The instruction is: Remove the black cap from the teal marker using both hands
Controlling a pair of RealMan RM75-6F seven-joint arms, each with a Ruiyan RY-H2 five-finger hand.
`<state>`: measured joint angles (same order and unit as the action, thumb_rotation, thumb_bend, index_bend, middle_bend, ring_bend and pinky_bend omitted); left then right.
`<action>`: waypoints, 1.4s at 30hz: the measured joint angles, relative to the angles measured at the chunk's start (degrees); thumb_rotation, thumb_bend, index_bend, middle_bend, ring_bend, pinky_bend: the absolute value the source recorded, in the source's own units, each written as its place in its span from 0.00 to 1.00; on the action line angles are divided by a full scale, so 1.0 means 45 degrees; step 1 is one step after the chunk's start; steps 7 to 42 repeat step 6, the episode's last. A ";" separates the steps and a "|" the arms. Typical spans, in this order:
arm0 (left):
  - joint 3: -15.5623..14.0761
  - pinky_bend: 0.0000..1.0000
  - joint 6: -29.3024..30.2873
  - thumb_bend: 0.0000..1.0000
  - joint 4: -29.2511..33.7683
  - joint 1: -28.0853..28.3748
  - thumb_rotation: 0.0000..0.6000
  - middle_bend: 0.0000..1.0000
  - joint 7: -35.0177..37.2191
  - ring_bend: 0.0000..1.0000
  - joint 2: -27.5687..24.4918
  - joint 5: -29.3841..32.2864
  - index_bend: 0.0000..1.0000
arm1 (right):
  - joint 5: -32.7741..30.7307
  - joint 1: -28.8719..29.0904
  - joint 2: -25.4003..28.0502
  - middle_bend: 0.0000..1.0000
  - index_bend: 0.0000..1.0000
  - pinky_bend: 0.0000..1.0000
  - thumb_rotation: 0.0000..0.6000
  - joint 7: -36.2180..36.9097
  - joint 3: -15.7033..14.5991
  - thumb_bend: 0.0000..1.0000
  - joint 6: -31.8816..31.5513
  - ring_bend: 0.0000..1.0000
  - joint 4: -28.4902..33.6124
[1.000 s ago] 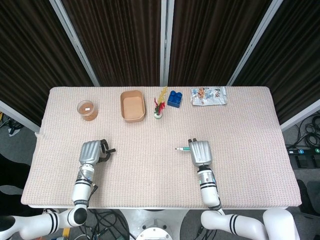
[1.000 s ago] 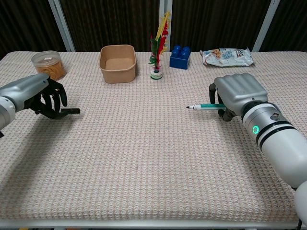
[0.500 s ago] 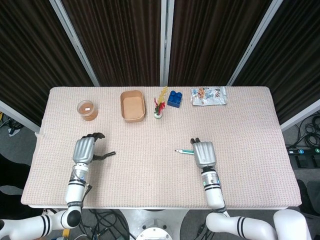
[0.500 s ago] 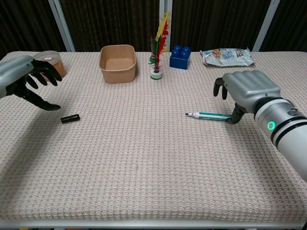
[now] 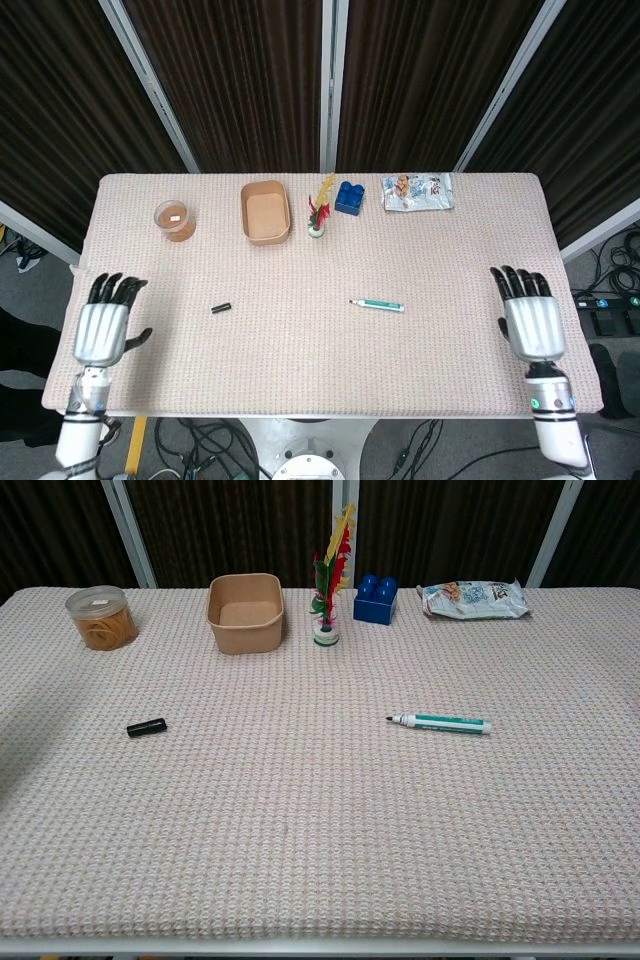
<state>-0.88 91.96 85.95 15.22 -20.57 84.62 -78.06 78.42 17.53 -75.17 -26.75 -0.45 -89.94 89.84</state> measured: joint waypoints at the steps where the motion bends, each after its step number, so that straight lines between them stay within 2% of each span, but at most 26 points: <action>1: -0.0275 0.11 0.0403 0.01 -0.0078 -0.0404 1.00 0.18 -0.0079 0.11 -0.0091 -0.0224 0.21 | 0.0238 -0.0276 0.0176 0.08 0.07 0.00 1.00 0.0516 -0.0180 0.07 -0.0203 0.00 -0.0290; 4: -0.0760 0.10 0.1081 0.01 -0.0515 -0.1110 1.00 0.15 -0.0305 0.10 -0.0202 -0.0793 0.20 | 0.0688 -0.1207 0.0536 0.05 0.03 0.00 1.00 0.1642 -0.0648 0.07 -0.0715 0.00 -0.1520; 6: -0.0845 0.10 0.1255 0.01 -0.0900 -0.1321 1.00 0.15 -0.0439 0.10 -0.0207 -0.0975 0.20 | 0.0788 -0.1701 0.0611 0.04 0.03 0.00 1.00 0.1942 -0.0832 0.07 -0.0863 0.00 -0.2255; 42: -0.0845 0.10 0.1255 0.01 -0.0900 -0.1321 1.00 0.15 -0.0439 0.10 -0.0207 -0.0975 0.20 | 0.0788 -0.1701 0.0611 0.04 0.03 0.00 1.00 0.1942 -0.0832 0.07 -0.0863 0.00 -0.2255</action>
